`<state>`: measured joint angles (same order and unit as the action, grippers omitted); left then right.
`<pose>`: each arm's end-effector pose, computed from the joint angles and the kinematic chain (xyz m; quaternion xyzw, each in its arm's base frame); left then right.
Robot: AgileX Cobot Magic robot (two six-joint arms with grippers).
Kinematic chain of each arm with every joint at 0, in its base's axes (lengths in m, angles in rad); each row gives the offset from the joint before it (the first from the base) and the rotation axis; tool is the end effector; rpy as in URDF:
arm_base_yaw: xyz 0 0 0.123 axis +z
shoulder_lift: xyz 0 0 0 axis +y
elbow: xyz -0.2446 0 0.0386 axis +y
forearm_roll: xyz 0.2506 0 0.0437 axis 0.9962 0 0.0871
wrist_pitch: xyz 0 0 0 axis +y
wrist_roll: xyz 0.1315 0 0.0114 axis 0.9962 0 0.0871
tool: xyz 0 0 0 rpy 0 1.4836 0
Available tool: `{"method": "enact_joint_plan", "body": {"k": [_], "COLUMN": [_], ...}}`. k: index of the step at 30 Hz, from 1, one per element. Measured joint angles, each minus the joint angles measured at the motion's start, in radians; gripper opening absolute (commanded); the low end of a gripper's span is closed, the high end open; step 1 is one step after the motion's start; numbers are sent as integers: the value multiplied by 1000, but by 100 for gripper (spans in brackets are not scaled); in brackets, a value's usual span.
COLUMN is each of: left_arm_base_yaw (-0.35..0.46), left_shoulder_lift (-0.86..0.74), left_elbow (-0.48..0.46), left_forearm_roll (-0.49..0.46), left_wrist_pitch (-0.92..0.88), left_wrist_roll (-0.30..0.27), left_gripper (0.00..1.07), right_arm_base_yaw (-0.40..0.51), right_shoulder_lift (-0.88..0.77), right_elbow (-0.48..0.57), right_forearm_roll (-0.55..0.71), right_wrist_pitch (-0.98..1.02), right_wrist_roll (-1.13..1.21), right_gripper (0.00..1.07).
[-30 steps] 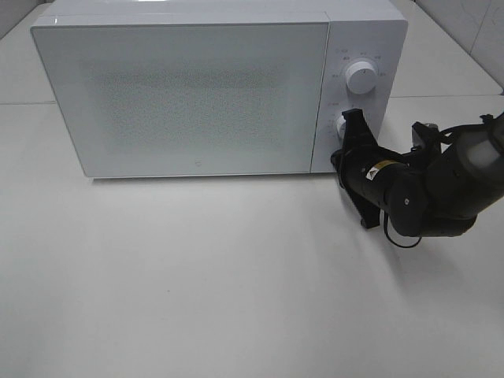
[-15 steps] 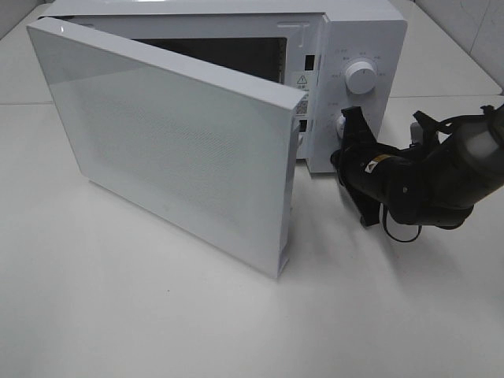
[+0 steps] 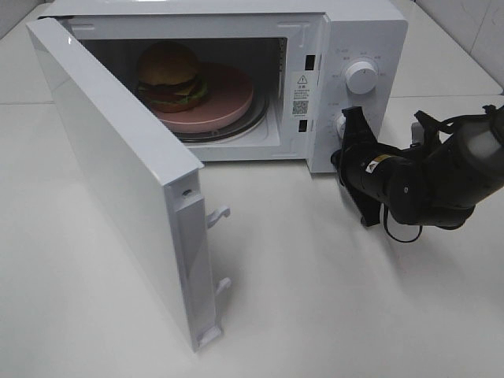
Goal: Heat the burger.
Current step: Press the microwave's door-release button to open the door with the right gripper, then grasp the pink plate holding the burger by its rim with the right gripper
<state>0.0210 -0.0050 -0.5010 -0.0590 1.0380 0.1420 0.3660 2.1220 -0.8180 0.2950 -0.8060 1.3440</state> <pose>0.0723 -0.0052 0.2633 0.0520 0.8437 0.0140 0.5341 0.3706 0.1124 0.0267 0.5151 0.6631 0.3874 0.3806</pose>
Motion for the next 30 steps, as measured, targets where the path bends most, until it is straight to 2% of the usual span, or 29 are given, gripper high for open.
{"method": "enact_joint_plan", "body": {"k": [30], "left_arm_base_yaw": [0], "left_shoulder_lift": [0], "left_elbow": [0], "left_forearm_roll": [0], "left_wrist_pitch": [0], "left_wrist_roll": [0], "left_gripper": [101], "right_arm_base_yaw": [63], "right_shoulder_lift": [-27], "right_elbow": [102], "right_forearm_roll": [-1], "right_wrist_pitch": [-113], "right_wrist_roll": [31], "right_gripper": [0]}}
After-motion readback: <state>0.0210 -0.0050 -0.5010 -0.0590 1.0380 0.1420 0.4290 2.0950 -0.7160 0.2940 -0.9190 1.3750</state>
